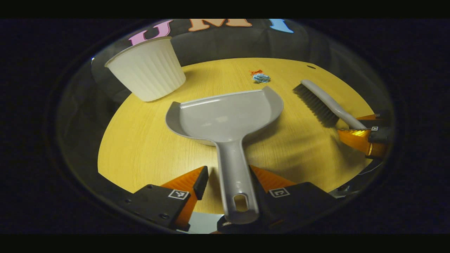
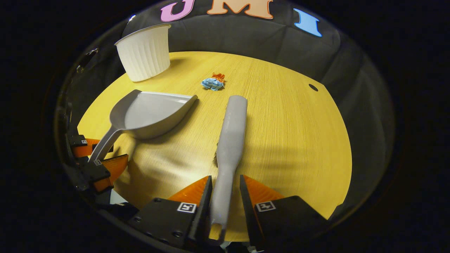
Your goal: Pick up the small broom and dustpan from the desktop, sweep the trash into the dustpan with the broom, and then empty the trash into the garbage bin.
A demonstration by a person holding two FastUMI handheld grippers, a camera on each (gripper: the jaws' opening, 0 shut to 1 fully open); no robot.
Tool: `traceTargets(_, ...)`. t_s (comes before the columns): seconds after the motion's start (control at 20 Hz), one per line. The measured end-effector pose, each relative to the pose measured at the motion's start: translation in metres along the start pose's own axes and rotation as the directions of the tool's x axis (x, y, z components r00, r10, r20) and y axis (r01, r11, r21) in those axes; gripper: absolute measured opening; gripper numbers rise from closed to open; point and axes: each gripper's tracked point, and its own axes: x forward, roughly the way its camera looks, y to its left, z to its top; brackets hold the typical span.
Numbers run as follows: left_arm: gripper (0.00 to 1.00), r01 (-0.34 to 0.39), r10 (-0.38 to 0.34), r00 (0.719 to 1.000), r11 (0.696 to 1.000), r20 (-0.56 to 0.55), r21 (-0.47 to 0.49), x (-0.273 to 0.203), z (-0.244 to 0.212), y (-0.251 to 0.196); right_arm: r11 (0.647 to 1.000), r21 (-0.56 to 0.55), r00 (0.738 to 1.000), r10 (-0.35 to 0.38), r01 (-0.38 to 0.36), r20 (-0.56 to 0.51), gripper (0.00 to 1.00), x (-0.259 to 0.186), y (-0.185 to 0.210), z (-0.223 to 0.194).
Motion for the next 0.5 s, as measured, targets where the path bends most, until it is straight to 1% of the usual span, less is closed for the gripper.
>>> traceTargets(0.05,0.55,-0.012,0.012,1.000,1.000,-0.005,-0.002,0.000,-0.001,0.003,1.000,0.003,1.000,0.002,-0.002,-0.015,0.25,0.003,-0.001,0.000)
traceTargets(0.1,0.45,-0.018,0.018,1.000,1.000,-0.012,-0.005,0.000,-0.003,0.006,1.000,0.003,1.000,0.015,-0.014,-0.027,0.24,0.003,0.000,-0.002)
traceTargets(0.15,0.35,-0.015,0.015,1.000,1.000,-0.013,-0.005,0.003,-0.001,0.005,1.000,0.006,1.000,0.018,-0.018,-0.016,0.23,0.001,-0.001,0.000)
traceTargets(0.2,0.32,-0.014,0.014,1.000,1.000,-0.024,0.005,0.004,-0.002,0.006,0.999,-0.005,0.999,0.035,-0.035,-0.020,0.22,0.003,0.001,0.002)
traceTargets(0.25,0.32,-0.014,0.015,0.999,1.000,-0.035,0.024,0.002,-0.003,0.007,0.999,-0.017,0.998,0.049,-0.049,-0.027,0.18,0.001,0.000,-0.002)
traceTargets(0.3,0.31,-0.009,0.011,0.999,0.999,-0.032,0.041,0.002,0.000,0.008,0.998,-0.019,0.999,0.052,-0.052,-0.012,0.17,0.003,0.000,0.002)
traceTargets(0.4,0.29,0.011,-0.010,1.000,0.999,-0.008,0.053,0.001,0.008,0.010,0.998,-0.027,0.998,0.061,-0.062,-0.010,0.14,-0.001,0.000,0.005)
traceTargets(0.45,0.28,0.022,-0.023,1.000,0.998,0.008,0.062,0.002,0.015,0.010,0.998,-0.017,0.998,0.060,-0.060,0.015,0.13,-0.002,-0.001,0.010)
traceTargets(0.5,0.28,0.034,-0.036,0.999,0.997,0.027,0.068,0.003,0.024,0.011,0.999,-0.013,0.999,0.051,-0.051,0.017,0.13,-0.006,-0.004,0.014)
